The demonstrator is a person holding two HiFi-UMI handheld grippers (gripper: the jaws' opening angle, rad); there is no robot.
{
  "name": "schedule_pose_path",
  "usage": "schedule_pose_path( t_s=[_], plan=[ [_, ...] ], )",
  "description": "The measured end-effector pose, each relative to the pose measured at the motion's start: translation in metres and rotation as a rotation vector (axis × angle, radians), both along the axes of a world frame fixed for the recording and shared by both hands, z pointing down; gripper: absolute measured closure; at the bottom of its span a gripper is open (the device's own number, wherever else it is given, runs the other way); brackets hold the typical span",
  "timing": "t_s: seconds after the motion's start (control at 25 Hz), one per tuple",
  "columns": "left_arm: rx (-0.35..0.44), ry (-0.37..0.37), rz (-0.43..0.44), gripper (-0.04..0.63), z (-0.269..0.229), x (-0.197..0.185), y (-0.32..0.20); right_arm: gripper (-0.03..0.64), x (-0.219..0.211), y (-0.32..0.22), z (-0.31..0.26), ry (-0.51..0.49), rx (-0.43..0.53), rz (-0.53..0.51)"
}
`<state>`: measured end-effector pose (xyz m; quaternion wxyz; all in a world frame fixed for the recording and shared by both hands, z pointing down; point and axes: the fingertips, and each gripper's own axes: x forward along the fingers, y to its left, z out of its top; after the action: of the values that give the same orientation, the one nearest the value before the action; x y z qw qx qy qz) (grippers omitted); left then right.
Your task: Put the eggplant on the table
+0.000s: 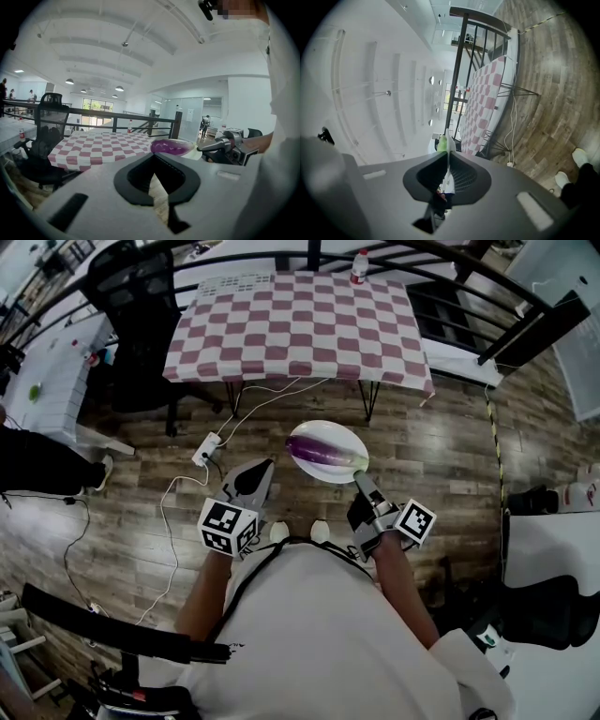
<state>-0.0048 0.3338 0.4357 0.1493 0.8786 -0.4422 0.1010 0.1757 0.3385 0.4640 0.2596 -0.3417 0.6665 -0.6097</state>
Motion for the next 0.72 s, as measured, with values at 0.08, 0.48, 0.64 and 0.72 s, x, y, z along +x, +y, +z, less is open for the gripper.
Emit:
schedule_pose_path(
  t_s=[0.08,0.48,0.64,0.72],
  plan=[
    [-0.001,-0.003,-0.006,0.594,0.0,0.011,-0.002,0.592,0.011,-0.003,0.0,-0.008,0.0,-0.008],
    [-0.008,-0.003,-0.018,0.594,0.008,0.034,-0.004,0.592,0.033,-0.006,0.006,-0.007,-0.01,-0.017],
    [-0.008,-0.012,-0.027,0.594,0.008,0.047,-0.012,0.592,0.046,-0.015,0.007,-0.007,-0.006,-0.028],
    [-0.008,-0.014,-0.032,0.594,0.009,0.052,-0.017,0.592,0.05,-0.02,0.007,-0.01,-0.004,-0.035]
  ],
)
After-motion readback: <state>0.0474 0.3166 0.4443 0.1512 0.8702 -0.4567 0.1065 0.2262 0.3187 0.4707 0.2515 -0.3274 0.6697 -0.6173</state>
